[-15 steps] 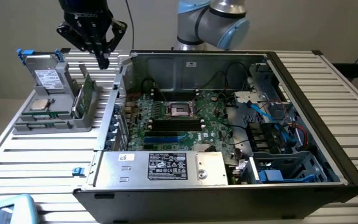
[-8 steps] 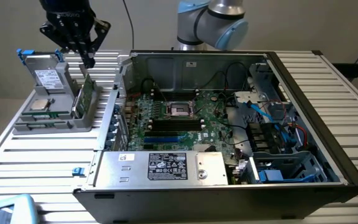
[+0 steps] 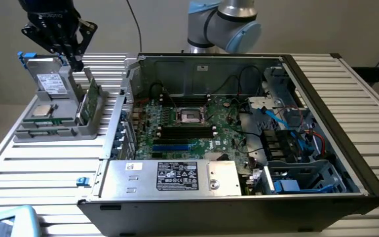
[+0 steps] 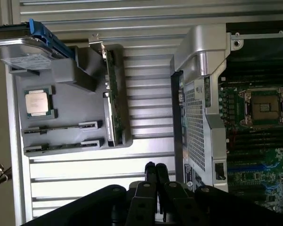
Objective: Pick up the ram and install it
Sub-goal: 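Reach for the ram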
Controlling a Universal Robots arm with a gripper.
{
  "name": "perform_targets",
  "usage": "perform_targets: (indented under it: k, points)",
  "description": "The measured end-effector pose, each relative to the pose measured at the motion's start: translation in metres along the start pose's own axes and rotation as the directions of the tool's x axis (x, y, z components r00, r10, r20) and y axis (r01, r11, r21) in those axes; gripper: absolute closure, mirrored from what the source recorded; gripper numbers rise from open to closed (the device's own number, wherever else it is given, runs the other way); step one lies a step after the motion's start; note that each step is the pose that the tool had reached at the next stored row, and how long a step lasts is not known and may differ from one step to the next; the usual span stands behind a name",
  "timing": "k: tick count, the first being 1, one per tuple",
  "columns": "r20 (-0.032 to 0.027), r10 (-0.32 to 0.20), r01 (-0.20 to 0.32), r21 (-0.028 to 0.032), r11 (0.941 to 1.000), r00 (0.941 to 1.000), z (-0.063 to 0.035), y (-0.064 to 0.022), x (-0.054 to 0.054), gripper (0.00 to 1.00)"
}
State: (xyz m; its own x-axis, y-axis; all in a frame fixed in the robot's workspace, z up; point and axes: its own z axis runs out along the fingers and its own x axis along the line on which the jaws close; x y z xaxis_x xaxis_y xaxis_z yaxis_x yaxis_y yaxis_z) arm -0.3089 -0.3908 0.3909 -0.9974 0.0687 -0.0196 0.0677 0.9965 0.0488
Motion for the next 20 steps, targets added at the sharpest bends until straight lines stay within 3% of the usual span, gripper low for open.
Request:
perform_targets:
  k: [11, 20]
  points:
    - [-0.0147, 0.0, 0.0, 0.001, 1.0, 0.9999, -0.0005, 0.001, 0.046, 0.85]
    - [-0.0156, 0.0, 0.0, 0.001, 1.0, 0.9999, 0.0005, 0.0183, 0.067, 0.85]
